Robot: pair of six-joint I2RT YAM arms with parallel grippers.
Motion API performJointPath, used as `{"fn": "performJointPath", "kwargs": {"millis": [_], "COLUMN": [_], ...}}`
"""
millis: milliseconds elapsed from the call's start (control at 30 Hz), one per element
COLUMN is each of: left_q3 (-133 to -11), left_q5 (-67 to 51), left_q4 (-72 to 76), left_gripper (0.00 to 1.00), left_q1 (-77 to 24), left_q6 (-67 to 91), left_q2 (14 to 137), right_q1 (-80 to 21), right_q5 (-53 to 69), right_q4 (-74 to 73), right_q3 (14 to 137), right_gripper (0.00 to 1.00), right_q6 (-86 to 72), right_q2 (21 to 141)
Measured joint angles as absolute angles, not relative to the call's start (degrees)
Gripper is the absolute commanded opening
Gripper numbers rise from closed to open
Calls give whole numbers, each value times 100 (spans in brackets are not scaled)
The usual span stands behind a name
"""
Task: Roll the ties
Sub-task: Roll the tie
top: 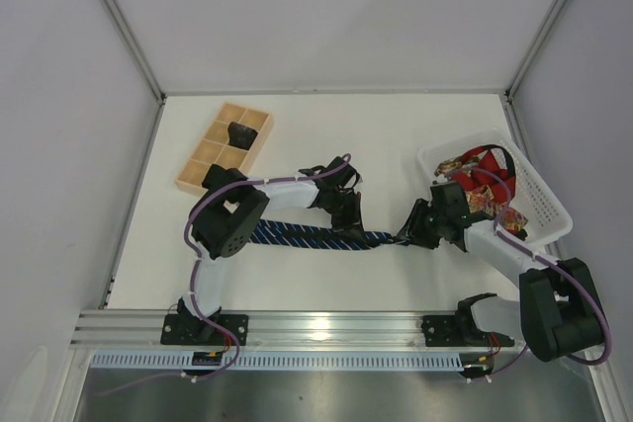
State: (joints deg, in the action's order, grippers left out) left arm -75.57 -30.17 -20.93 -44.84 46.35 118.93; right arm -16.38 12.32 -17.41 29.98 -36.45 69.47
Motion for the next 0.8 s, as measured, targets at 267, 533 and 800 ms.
{"fn": "performJointPath", "kwargs": {"millis": [267,533,800], "left_q3": [-7625,-7673,-7673], "left_q5": [-3022,-3024,-3022], "left_q4": [-2174,-2235,-2237], "left_gripper": [1,1,6], "left_q1": [-4484,-4484,-4482], "left_q6": [4611,4606,4598], "left_q2": [11933,11961,11961], "right_q1": [-1776,-2467,-2908], "right_q5": [1208,897,102], "right_q4": [-1732,-2283,-3065], "right_q3": [3177,3977,4512], "right_gripper": [16,4,0], "right_q6": [-3527,-3476,-3426], "right_q2": [7072,6969,6925]}}
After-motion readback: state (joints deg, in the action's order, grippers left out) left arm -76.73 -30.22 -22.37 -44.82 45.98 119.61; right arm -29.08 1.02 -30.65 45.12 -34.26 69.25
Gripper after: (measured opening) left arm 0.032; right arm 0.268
